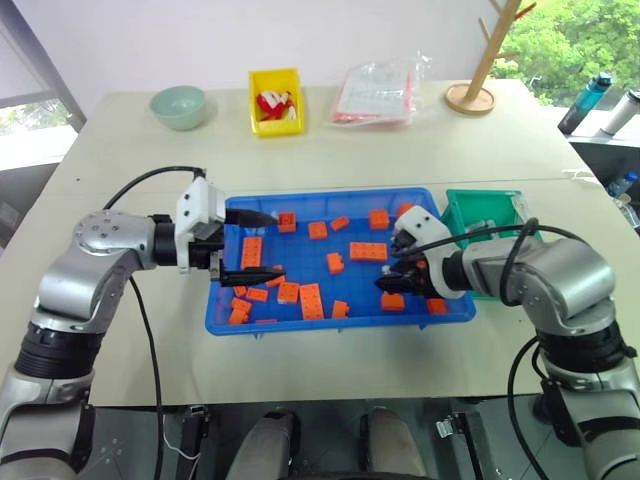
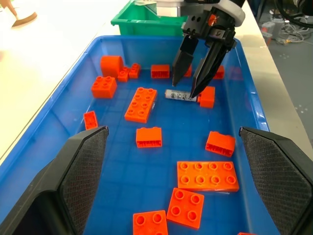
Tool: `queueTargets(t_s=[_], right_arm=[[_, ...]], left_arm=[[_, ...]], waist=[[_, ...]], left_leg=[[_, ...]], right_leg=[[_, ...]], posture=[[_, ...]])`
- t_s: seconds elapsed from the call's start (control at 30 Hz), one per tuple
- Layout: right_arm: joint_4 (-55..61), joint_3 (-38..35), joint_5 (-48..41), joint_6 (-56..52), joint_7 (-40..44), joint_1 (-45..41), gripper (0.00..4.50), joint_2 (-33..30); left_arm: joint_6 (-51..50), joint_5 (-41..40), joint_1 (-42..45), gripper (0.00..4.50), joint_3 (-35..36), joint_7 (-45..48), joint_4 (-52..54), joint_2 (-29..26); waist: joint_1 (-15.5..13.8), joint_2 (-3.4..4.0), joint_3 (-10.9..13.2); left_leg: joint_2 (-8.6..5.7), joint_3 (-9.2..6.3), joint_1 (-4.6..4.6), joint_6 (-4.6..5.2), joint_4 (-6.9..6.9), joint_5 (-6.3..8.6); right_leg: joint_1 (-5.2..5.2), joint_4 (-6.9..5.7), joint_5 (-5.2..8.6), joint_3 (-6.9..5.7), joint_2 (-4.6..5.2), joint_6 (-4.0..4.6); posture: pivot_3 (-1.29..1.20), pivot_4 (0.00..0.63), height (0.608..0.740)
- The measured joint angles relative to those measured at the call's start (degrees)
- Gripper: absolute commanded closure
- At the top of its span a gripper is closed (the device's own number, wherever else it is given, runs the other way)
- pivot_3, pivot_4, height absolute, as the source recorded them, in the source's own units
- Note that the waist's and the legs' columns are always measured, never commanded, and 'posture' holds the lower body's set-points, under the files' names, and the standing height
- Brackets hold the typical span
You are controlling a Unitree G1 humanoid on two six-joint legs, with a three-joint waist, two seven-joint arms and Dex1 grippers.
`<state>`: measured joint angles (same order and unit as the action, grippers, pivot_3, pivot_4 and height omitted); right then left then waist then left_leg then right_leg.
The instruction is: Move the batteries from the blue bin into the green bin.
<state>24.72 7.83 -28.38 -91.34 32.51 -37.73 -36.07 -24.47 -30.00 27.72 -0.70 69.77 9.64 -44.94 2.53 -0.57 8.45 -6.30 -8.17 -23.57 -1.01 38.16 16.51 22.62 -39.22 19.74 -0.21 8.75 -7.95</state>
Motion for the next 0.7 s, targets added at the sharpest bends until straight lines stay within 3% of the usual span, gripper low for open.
queueTargets(t_s=[0.3,0.4,0.47,0.5,0.7], right_arm=[[-5.48,3.21,0.72,3.24,-1.89,-0.53,2.10,1.40],[-5.52,1.50,0.42,2.14,-2.47,-1.60,1.22,2.18],[-4.46,-0.84,-0.68,0.17,-2.70,-3.53,0.24,3.29],[-3.57,-1.89,-1.55,-0.35,-2.86,-4.33,0.06,3.51],[0.07,-4.90,-6.53,-0.76,-4.44,-4.36,0.06,-0.49]], left_arm=[[-0.03,-0.27,-0.07,0.00,0.27,-0.10,0.23,-0.19],[-0.03,-0.44,-0.07,0.00,0.67,-0.01,0.21,-0.69],[0.00,-0.45,-0.06,0.00,0.77,0.01,0.13,-0.69],[0.03,-0.45,-0.05,0.00,0.76,0.01,0.09,-0.68],[0.22,-0.36,0.36,0.00,0.50,0.04,-0.69,0.18]], waist=[[0.02,0.00,0.00],[0.06,0.00,0.00],[0.06,0.01,0.00],[0.05,0.01,0.00],[-0.23,0.00,0.00]], left_leg=[[-0.01,0.00,0.00,0.00,-0.01,0.00],[0.00,0.01,0.00,0.00,-0.01,0.00],[0.01,0.00,0.00,0.00,-0.01,0.00],[0.01,0.00,0.00,0.00,-0.01,0.00],[-0.06,-0.05,0.00,0.00,0.01,0.00]], right_leg=[[0.02,0.00,0.00,0.00,0.00,0.00],[0.03,0.00,0.00,0.00,0.00,0.00],[0.03,-0.01,0.00,0.00,-0.02,0.00],[0.03,-0.01,0.00,0.00,-0.02,0.00],[-0.02,0.00,0.00,0.00,0.03,0.00]], posture=[[0.00,0.150,0.719],[0.00,0.150,0.719],[0.00,0.150,0.719],[0.00,0.150,0.719],[0.00,0.150,0.719]])
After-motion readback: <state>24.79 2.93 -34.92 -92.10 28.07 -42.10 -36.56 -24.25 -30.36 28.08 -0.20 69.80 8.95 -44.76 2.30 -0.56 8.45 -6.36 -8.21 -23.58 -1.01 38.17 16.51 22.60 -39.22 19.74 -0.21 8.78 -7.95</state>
